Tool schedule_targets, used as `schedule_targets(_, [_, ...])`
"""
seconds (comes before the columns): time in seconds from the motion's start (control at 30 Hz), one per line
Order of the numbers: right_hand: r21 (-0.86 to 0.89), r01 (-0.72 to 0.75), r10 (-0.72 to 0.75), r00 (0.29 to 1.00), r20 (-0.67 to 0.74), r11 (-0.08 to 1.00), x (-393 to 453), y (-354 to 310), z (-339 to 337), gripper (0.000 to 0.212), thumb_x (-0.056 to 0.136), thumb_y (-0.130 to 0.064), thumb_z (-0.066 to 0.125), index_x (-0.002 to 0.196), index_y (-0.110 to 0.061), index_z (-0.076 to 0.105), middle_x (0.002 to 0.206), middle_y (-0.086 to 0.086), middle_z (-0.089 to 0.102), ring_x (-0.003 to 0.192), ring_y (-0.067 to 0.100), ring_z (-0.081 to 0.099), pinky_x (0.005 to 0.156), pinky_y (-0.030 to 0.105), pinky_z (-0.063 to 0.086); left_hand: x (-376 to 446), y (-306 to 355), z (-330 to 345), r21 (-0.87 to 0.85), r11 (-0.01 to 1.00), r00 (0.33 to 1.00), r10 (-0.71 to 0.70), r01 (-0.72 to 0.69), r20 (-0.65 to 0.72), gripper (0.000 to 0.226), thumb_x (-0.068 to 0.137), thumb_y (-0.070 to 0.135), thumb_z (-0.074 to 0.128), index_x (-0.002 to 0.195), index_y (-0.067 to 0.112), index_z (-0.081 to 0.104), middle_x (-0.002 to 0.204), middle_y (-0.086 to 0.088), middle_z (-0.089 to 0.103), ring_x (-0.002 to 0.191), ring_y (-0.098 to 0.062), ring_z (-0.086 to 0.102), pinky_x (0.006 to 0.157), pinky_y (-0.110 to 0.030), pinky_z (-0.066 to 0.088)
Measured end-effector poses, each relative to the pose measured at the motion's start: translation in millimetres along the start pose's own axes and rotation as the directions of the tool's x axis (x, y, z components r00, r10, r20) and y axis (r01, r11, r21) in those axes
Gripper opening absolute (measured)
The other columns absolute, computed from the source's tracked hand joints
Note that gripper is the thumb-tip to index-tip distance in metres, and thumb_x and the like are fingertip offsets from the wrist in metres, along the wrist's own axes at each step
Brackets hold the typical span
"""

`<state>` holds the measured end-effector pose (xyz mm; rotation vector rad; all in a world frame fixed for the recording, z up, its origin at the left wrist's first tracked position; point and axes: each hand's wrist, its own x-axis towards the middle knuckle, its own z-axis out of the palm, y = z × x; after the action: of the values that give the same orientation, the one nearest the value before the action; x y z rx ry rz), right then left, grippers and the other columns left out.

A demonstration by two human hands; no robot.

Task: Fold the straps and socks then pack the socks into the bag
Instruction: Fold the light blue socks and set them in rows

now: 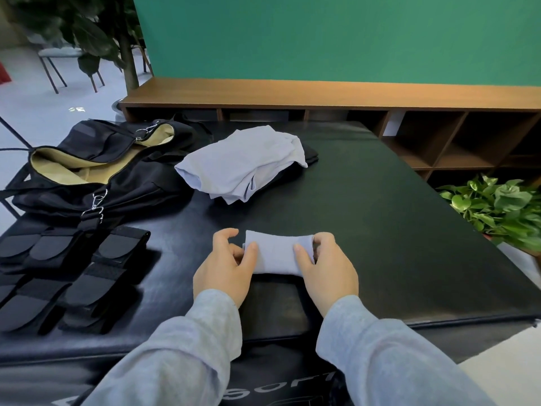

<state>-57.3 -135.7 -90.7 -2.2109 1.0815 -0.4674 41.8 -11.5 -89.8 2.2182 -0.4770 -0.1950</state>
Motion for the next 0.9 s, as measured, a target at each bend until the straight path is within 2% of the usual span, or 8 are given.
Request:
schedule_targets(0.07, [0.01,0.014,-0.014,0.999,-0.044,1.0,-1.9,3.1,4.1,0.037,0.092,-0.039,0.051,0.124,-0.025,0.04,0.115,-0.01,0.045,0.094,0.015,0.052,0.072,0.028,0.037,1.4,1.7,1.2,0.032,0.999,1.0,0.0,0.001,-0.019,0.037,0.09,0.045,0.046,0.124,0.032,0.036,0.072,0.015,0.058,0.072,-0.001,0.054,0.062,-0.025,0.036])
schedule_targets(0.13, [-0.008,0.134,-0.133,0.974,-0.183,0.991,-3.9,6.8,10.7,0.042,0.087,-0.024,0.058,0.127,-0.021,0.044,0.129,-0.006,0.04,0.109,0.014,0.044,0.077,0.029,0.041,2.7,1.8,3.2,0.075,0.997,0.999,0.02,-0.018,-0.035,0.034,0.09,0.042,0.046,0.121,0.031,0.036,0.07,0.011,0.055,0.071,-0.003,0.053,0.061,-0.025,0.036])
schedule_targets(0.23, [-0.171,0.467,-0.498,0.82,-0.284,0.867,-4.7,11.6,18.7,0.022,0.071,-0.004,0.05,0.088,-0.014,0.06,0.119,0.004,0.056,0.11,0.019,0.04,0.087,0.031,0.038,4.5,1.3,6.6,0.142,0.987,0.995,0.084,-0.076,-0.048,0.025,0.089,0.036,0.045,0.114,0.032,0.041,0.079,0.009,0.05,0.08,-0.007,0.048,0.069,-0.028,0.038])
schedule_targets(0.33, [-0.181,0.622,-0.642,0.763,-0.082,0.762,-5.9,11.4,21.0,0.025,0.07,-0.013,0.038,0.08,-0.018,0.061,0.109,-0.005,0.064,0.108,0.011,0.048,0.095,0.031,0.035,4.8,-0.1,9.2,0.222,0.96,0.98,0.188,-0.17,-0.061,0.018,0.091,0.028,0.045,0.108,0.032,0.048,0.096,0.009,0.047,0.094,-0.013,0.041,0.082,-0.025,0.028])
schedule_targets(0.53, [-0.198,0.654,-0.649,0.755,0.098,0.73,0.7,18.7,8.9,0.031,0.078,-0.027,0.045,0.102,-0.03,0.064,0.12,-0.01,0.06,0.107,0.011,0.051,0.082,0.029,0.044,3.1,-4.7,10.7,0.225,0.953,0.966,0.231,-0.201,-0.113,0.019,0.092,0.025,0.046,0.108,0.03,0.056,0.109,0.011,0.045,0.101,-0.014,0.037,0.086,-0.023,0.021])
schedule_targets(0.67, [-0.379,0.626,-0.659,0.75,0.053,0.681,19.0,30.9,-5.0,0.031,0.074,-0.02,0.051,0.098,-0.024,0.07,0.113,0.0,0.066,0.097,0.027,0.064,0.074,0.038,0.054,2.4,-2.1,9.0,0.228,0.953,0.973,0.219,-0.198,-0.069,0.024,0.093,0.032,0.042,0.116,0.031,0.052,0.118,0.014,0.045,0.113,-0.009,0.034,0.096,-0.026,0.023])
schedule_targets(0.8, [-0.528,0.459,-0.57,0.82,-0.059,0.715,48.8,51.0,-30.4,0.027,0.071,-0.015,0.053,0.088,-0.023,0.072,0.102,0.001,0.069,0.088,0.033,0.064,0.065,0.042,0.052,2.2,0.2,7.9,0.251,0.952,0.981,0.192,-0.176,-0.039,0.027,0.094,0.035,0.04,0.118,0.03,0.049,0.121,0.015,0.045,0.118,-0.007,0.033,0.101,-0.028,0.022])
schedule_targets(0.9, [-0.594,0.245,-0.397,0.908,-0.138,0.766,66.4,74.5,-48.9,0.026,0.069,-0.003,0.067,0.091,-0.015,0.073,0.104,0.009,0.065,0.086,0.039,0.057,0.065,0.043,0.045,3.2,1.1,9.2,0.264,0.951,0.984,0.176,-0.162,-0.03,0.027,0.093,0.038,0.04,0.117,0.029,0.048,0.12,0.016,0.047,0.118,-0.008,0.034,0.101,-0.028,0.021])
